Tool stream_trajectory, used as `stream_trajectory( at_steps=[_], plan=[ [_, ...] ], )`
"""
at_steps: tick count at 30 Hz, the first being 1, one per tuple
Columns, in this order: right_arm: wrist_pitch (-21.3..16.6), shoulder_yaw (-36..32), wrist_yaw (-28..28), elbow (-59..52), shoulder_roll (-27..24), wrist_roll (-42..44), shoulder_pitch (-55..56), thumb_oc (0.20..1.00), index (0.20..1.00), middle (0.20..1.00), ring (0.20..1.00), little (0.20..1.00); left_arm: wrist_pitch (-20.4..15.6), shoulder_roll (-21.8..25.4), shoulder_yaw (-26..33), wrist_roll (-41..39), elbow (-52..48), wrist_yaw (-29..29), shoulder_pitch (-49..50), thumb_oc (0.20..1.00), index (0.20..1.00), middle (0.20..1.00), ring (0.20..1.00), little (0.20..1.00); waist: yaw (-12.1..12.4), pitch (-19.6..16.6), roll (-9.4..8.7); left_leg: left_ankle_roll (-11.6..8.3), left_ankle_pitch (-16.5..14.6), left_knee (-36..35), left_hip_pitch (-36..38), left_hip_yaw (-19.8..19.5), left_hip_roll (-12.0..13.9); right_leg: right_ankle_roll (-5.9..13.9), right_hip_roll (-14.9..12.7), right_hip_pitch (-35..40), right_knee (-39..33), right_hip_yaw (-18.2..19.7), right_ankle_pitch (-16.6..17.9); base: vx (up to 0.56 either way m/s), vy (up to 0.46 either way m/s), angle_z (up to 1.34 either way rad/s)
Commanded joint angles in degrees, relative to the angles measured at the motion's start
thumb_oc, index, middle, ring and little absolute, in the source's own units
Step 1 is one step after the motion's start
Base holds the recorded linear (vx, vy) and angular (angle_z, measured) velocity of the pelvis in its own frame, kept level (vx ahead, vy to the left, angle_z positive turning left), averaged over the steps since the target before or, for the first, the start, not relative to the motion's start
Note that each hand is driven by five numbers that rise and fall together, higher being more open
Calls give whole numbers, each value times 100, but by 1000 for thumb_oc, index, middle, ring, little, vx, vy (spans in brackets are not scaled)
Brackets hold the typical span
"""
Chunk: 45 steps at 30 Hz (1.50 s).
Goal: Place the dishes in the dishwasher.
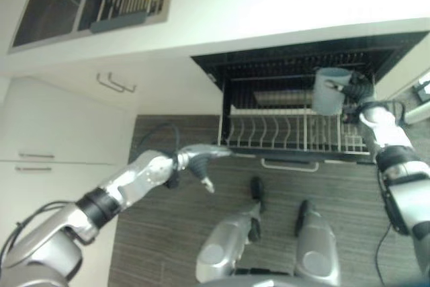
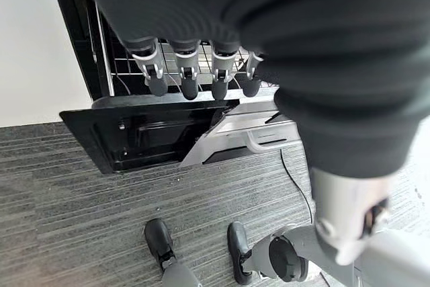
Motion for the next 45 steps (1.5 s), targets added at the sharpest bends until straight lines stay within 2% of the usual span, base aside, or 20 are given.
stream_trajectory(
  at_steps=[1, 5, 11, 12, 13, 15, 17, 18, 19, 21, 27, 32, 35, 38, 40, 41, 42, 43, 44, 45],
  plan=[
    [-189, -57, 15, -7, -517, -86, -656, 200, 200, 200, 200, 200, -74, -80, -59, 38, -392, -108, 28, 1000, 1000, 1000, 1000, 1000, 89, 237, 349, -404, -904, 695, 57, 9, 416, 297, -464, -123, -851, 241, 877, -36, 27, 1],
    [-255, 24, 52, -26, -411, -104, -699, 200, 200, 200, 200, 200, -64, -77, -58, 144, -418, 24, -19, 1000, 1000, 1000, 1000, 1000, 120, 237, 384, -410, -883, 727, -168, 50, 422, 294, -464, -401, -761, 297, 887, -40, 18, -2],
    [-292, 50, -240, -29, -363, -441, -757, 200, 200, 200, 200, 200, -42, -92, 27, 239, -487, 113, -64, 1000, 1000, 1000, 1000, 1000, 174, 237, 432, -405, -868, 775, -427, 99, 432, 288, -473, -713, -650, 342, 896, -33, 9, 0],
    [-326, 60, -345, -30, -369, -501, -751, 404, 404, 404, 404, 404, -36, -114, 27, 255, -485, 130, -62, 1000, 1000, 1000, 1000, 1000, 176, 237, 436, -403, -871, 778, -446, 102, 431, 292, -475, -741, -640, 347, 899, 0, 0, 0],
    [-372, 60, -584, -25, -368, -651, -742, 1000, 1000, 1000, 1000, 1000, -32, -137, 22, 263, -476, 134, -51, 1000, 1000, 1000, 1000, 1000, 177, 237, 429, -401, -879, 785, -450, 108, 434, 299, -484, -749, -636, 342, 904, 0, 0, 0],
    [-307, 40, -1337, -16, -382, -1151, -744, 1000, 1000, 1000, 1000, 1000, 8, -235, -18, 356, -453, 227, 18, 1000, 1000, 1000, 1000, 1000, 162, 237, 427, -399, -887, 795, -457, 130, 438, 314, -493, -776, -623, 349, 912, -1, 18, -1],
    [-499, 86, -1708, -60, -365, -1383, -826, 1000, 1000, 1000, 1000, 1000, 20, -310, -94, 461, -428, 405, 88, 1000, 1000, 1000, 1000, 1000, 156, 237, 485, -405, -890, 777, -426, 140, 425, 321, -500, -770, -610, 358, 891, 8, 78, -6],
    [-490, 84, -1762, -159, -367, -1365, -799, 1000, 1000, 1000, 1000, 1000, 11, -317, -101, 482, -405, 451, 140, 1000, 1000, 1000, 1000, 1000, 145, 237, 500, -403, -894, 784, -421, 140, 416, 322, -508, -770, -599, 363, 885, 5, 87, -10],
    [-660, 48, -1897, -256, -347, -1201, -747, 1000, 1000, 1000, 1000, 1000, -15, -410, -138, 663, -321, 651, 275, 1000, 1000, 1000, 1000, 1000, 133, 237, 512, -402, -902, 785, -418, 149, 410, 330, -518, -776, -595, 375, 873, -1, 48, -9],
    [-708, 5, -1944, -300, -324, -941, -728, 1000, 1000, 1000, 1000, 1000, -66, -460, -146, 794, -299, 789, 341, 1000, 1000, 1000, 1000, 1000, 125, 237, 532, -402, -903, 786, -407, 159, 411, 325, -519, -782, -575, 389, 862, -5, 44, -1],
    [-1274, -340, -1949, -735, -142, 26, -600, 1000, 1000, 1000, 1000, 1000, -46, -601, -190, 1105, -224, 1021, 562, 1000, 1000, 1000, 1000, 1000, 73, 237, 532, -401, -928, 791, -348, 191, 421, 322, -513, -755, -550, 436, 818, 5, 26, -3],
    [-1460, -768, -1794, -1549, 147, 1477, -92, 1000, 1000, 1000, 1000, 1000, -67, -650, -187, 1624, -85, 1298, 746, 1000, 1000, 1000, 1000, 1000, -40, 237, 444, -399, -952, 769, -260, 255, 458, 331, -492, -683, -569, 459, 790, 0, 3, -1],
    [-1448, -974, -1701, -2165, 232, 1761, 285, 1000, 1000, 1000, 1000, 1000, -5, -650, -162, 1890, -40, 1468, 860, 1000, 1000, 1000, 1000, 1000, -128, 237, 363, -390, -959, 715, -159, 328, 496, 338, -470, -589, -624, 453, 785, 0, 0, 0],
    [-1391, -1048, -1783, -2873, 381, 1865, 761, 1000, 1000, 1000, 1000, 1000, -57, -572, -199, 2273, 85, 1544, 941, 1000, 1000, 1000, 1000, 1000, -228, 237, 218, -388, -978, 683, -35, 371, 553, 353, -436, -447, -680, 425, 782, -2, -18, -1],
    [-1433, -1060, -1855, -3554, 550, 1862, 1278, 1000, 1000, 1000, 1000, 1000, 67, -569, -150, 2469, 176, 1613, 1126, 1000, 1000, 1000, 1000, 1000, -321, 237, 0, -385, -995, 610, 173, 417, 620, 383, -392, -194, -831, 359, 802, -13, -77, -5],
    [-1430, -1058, -1857, -3604, 567, 1864, 1324, 1000, 1000, 1000, 1000, 1000, 76, -573, -149, 2493, 186, 1629, 1148, 1000, 1000, 1000, 1000, 1000, -328, 237, -15, -386, -995, 603, 198, 419, 625, 384, -390, -163, -847, 351, 805, -4, -54, -6],
    [-1487, -1014, -1780, -3890, 651, 1867, 1589, 1000, 1000, 1000, 1000, 1000, 259, -618, -107, 2893, 232, 1906, 1270, 1000, 1000, 1000, 1000, 1000, -376, 209, -135, -389, -1016, 575, 343, 449, 676, 388, -360, 17, -947, 304, 807, 59, -24, -8],
    [-1630, -931, -1758, -4344, 802, 1791, 2033, 1000, 1000, 1000, 1000, 1000, 736, -655, -37, 3490, 352, 2692, 1449, 1000, 1000, 1000, 1000, 1000, -449, 32, -312, -410, -1056, 517, 519, 513, 757, 382, -298, 262, -1161, 248, 820, 68, -34, -5],
    [-1691, -918, -1717, -4442, 820, 1772, 2153, 1000, 1000, 1000, 1000, 1000, 848, -657, 1, 3495, 376, 2859, 1477, 1000, 1000, 1000, 1000, 1000, -459, -12, -361, -409, -1065, 500, 554, 527, 773, 380, -284, 316, -1219, 232, 829, 81, -61, -22],
    [-1833, -880, -1608, -4722, 881, 1674, 2525, 1000, 1000, 1000, 1000, 1000, 1075, -674, 154, 3390, 463, 3311, 1609, 1000, 1000, 1000, 1000, 1000, -474, -164, -520, -417, -1080, 438, 662, 557, 823, 376, -219, 501, -1407, 183, 856, 51, -103, -23]
  ],
)
